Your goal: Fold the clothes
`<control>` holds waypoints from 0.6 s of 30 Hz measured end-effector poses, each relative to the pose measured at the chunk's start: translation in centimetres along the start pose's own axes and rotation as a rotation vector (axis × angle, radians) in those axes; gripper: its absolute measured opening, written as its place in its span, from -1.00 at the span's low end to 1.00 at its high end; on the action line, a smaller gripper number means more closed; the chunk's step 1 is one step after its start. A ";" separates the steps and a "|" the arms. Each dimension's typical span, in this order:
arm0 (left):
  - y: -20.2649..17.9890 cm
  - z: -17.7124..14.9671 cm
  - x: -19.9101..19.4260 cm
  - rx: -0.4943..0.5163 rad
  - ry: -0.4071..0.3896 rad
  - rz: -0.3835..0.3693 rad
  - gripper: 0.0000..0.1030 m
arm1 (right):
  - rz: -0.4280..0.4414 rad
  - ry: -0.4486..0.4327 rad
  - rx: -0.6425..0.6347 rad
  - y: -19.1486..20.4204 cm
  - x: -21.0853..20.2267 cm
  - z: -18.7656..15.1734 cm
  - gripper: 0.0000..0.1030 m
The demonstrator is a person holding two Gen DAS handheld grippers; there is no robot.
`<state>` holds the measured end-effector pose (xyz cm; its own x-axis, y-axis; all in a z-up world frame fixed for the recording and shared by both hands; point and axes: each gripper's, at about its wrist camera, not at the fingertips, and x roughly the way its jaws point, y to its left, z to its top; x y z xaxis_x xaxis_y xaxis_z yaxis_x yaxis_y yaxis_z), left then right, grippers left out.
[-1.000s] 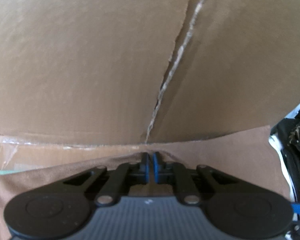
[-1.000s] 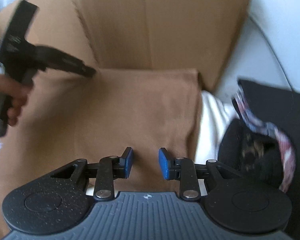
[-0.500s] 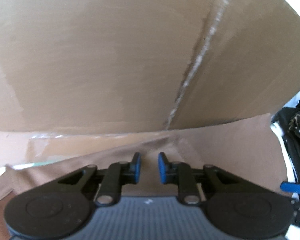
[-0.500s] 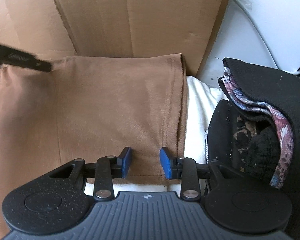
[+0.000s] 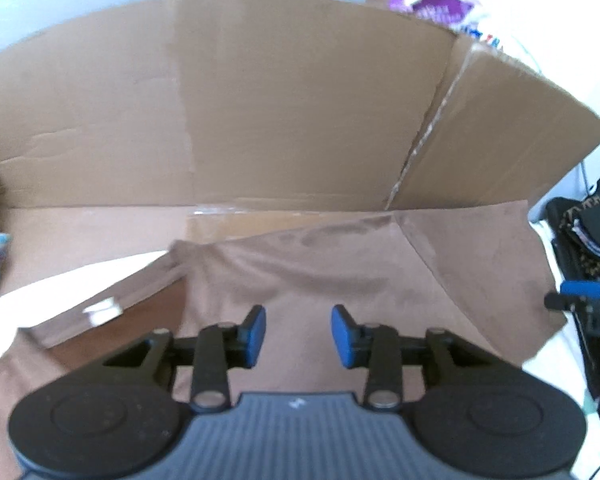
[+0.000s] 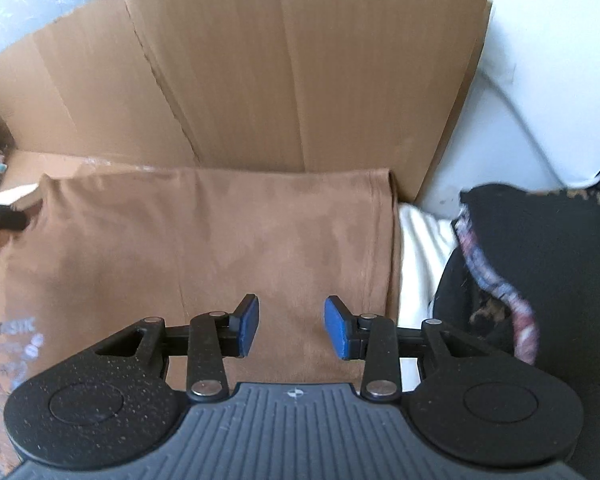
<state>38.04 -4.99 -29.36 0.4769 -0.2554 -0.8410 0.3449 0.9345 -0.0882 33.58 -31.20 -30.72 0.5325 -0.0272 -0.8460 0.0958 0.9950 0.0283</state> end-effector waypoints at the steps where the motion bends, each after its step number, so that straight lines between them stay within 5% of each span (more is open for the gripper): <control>1: 0.4 -0.2 -0.9 -0.009 -0.002 0.007 -0.18 | 0.000 -0.001 0.000 0.1 -0.4 0.3 -0.13; 12: 3.5 -0.6 -11.6 -0.091 -0.041 0.094 0.01 | 0.034 -0.024 -0.003 1.1 -8.5 2.3 0.09; 18: 3.8 -1.4 -18.0 -0.122 -0.050 0.123 0.14 | 0.088 -0.022 0.045 0.9 -14.5 3.8 0.37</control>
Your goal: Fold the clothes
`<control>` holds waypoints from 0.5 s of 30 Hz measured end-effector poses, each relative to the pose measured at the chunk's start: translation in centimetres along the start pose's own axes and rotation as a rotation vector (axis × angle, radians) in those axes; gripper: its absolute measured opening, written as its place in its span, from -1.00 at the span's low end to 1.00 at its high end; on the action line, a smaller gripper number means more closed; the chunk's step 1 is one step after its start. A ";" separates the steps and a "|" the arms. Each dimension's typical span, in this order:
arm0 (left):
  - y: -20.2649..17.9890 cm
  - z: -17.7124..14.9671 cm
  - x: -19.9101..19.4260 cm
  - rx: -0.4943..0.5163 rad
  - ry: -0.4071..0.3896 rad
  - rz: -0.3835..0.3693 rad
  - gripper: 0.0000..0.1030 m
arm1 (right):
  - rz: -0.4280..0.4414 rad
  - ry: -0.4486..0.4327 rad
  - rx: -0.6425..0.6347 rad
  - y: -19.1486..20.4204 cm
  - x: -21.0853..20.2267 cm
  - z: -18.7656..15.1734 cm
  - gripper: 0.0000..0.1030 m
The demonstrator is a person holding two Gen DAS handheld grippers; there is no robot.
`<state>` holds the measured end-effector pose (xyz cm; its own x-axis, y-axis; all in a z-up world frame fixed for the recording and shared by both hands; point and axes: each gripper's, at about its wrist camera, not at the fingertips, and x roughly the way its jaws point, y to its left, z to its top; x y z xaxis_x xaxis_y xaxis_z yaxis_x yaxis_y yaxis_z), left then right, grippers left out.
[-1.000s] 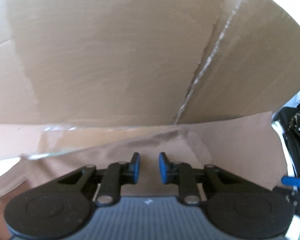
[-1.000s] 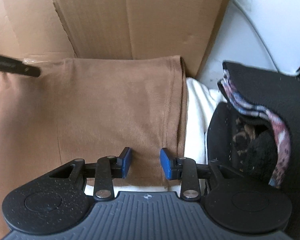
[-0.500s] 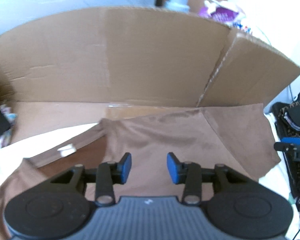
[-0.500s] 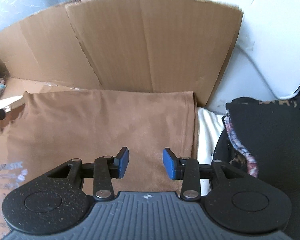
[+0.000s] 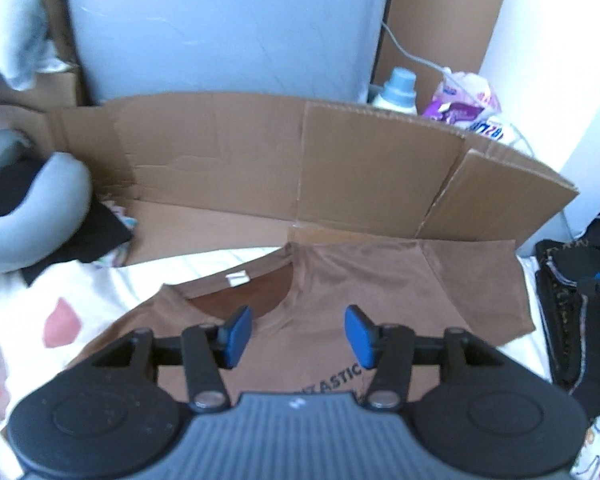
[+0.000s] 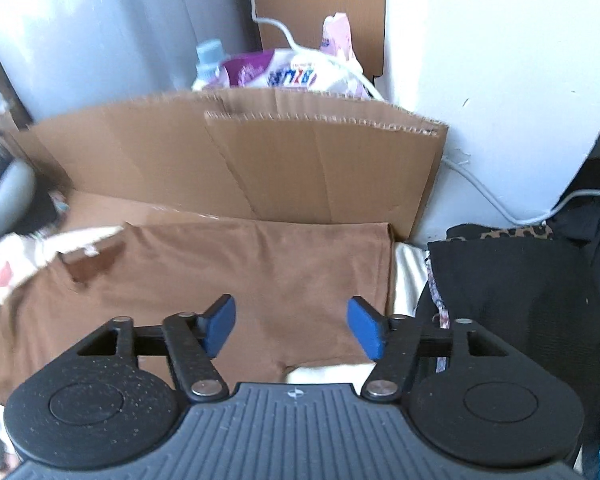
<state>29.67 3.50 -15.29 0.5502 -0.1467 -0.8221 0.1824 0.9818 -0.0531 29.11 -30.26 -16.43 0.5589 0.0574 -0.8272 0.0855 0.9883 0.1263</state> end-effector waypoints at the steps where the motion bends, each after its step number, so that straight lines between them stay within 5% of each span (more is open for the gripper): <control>1: 0.2 0.0 -1.1 -0.009 0.003 0.007 0.16 | 0.010 0.000 0.006 0.1 -0.9 0.3 0.40; 15: 0.5 0.8 -14.8 -0.051 0.007 0.058 0.66 | 0.093 -0.009 0.037 1.1 -13.6 2.6 0.72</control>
<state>22.32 6.08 -2.70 0.5532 -0.0883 -0.8283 0.1085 0.9935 -0.0335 23.72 -30.33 -3.66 0.5732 0.1468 -0.8061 0.0633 0.9730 0.2222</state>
